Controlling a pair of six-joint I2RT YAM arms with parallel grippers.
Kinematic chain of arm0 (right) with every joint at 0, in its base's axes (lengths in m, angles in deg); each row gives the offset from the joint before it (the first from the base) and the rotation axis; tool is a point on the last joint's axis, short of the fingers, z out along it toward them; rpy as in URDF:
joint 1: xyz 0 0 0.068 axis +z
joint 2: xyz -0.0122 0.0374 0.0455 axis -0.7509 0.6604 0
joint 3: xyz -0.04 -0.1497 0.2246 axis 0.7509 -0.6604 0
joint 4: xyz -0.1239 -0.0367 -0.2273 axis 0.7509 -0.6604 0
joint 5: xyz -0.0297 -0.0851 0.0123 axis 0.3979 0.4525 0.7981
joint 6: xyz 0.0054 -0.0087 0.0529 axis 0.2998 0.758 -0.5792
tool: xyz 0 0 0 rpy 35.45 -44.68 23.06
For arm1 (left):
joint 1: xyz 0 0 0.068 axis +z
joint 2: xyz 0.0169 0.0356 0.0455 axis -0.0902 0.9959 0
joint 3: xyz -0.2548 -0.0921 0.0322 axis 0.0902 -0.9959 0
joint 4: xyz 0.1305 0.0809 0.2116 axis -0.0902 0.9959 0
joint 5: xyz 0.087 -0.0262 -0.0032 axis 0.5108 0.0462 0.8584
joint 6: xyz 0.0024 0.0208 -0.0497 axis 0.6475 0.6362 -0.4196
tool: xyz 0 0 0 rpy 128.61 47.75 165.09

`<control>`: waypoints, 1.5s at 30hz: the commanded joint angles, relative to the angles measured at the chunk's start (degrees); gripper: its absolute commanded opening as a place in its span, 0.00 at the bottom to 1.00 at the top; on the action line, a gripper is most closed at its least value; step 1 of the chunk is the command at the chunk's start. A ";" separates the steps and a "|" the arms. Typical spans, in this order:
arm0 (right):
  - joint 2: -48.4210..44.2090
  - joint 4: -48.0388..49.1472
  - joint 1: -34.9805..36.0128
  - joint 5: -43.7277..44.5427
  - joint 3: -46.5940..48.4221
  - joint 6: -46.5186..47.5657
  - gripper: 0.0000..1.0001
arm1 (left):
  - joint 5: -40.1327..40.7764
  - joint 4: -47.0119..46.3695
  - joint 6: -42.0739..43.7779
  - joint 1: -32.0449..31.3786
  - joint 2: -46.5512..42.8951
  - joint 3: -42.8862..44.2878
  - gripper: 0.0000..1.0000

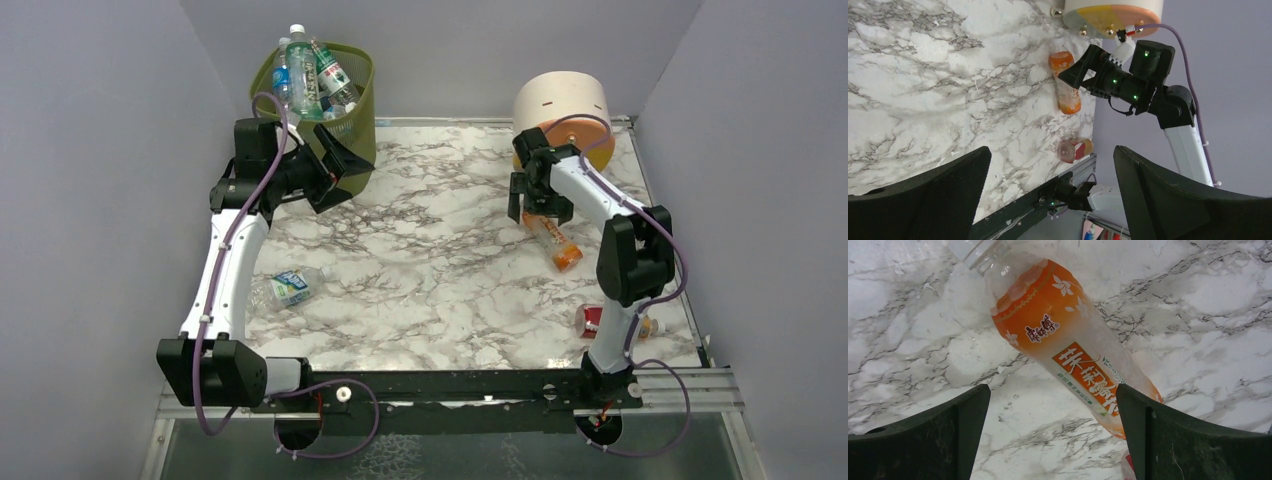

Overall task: Put the plastic bottles in the bin
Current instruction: Pick up the plastic bottle at the center of the board.

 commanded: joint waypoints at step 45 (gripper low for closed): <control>-14.59 1.66 5.56 -31.51 -0.30 1.48 0.51 | -0.26 -3.70 -2.24 -5.30 4.35 -0.59 0.99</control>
